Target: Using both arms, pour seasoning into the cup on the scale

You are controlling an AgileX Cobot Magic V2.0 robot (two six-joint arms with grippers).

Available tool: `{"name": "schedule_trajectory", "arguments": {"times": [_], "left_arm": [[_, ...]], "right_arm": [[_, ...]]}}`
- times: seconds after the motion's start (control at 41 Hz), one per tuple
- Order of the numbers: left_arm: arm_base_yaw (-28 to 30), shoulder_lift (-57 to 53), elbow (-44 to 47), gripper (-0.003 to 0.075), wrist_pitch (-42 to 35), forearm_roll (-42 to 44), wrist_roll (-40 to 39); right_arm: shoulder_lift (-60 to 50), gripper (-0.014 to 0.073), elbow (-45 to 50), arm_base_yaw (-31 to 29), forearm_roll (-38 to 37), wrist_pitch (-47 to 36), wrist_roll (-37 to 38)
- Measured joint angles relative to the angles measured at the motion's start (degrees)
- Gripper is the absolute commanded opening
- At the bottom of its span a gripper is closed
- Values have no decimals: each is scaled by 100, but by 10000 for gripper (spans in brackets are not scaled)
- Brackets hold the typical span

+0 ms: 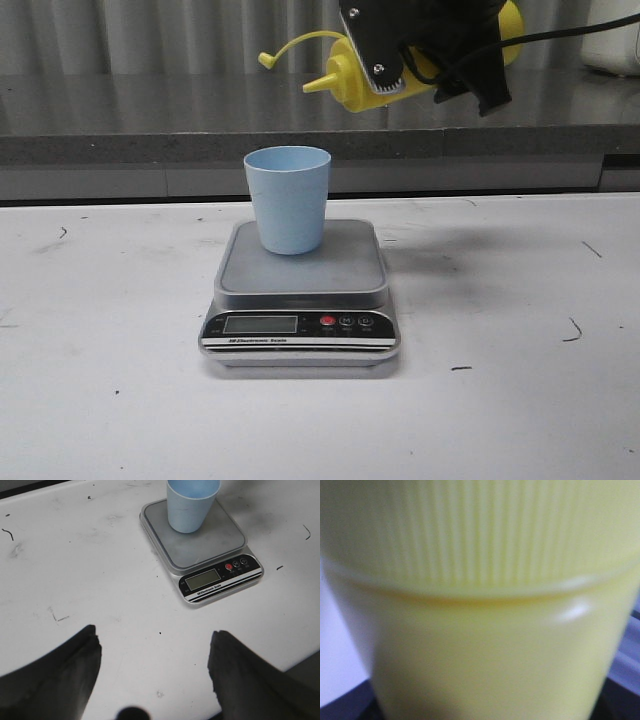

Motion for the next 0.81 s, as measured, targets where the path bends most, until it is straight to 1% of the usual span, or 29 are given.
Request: {"name": "schedule_trajectory", "arguments": {"times": [0.146,0.391,0.439,0.537,0.659,0.806], "left_arm": [[0,0,0,459,0,0,0],[0,0,0,459,0,0,0],[0,0,0,459,0,0,0],[0,0,0,459,0,0,0],[0,0,0,459,0,0,0],[0,0,0,459,0,0,0]], "right_arm": [[0,381,0,59,-289,58,182],[0,381,0,73,-377,75,267],[0,381,0,73,-385,87,387],[0,381,0,73,-385,124,932],[0,381,0,73,-374,192,1998],[0,381,0,73,-352,214,2994]]}}
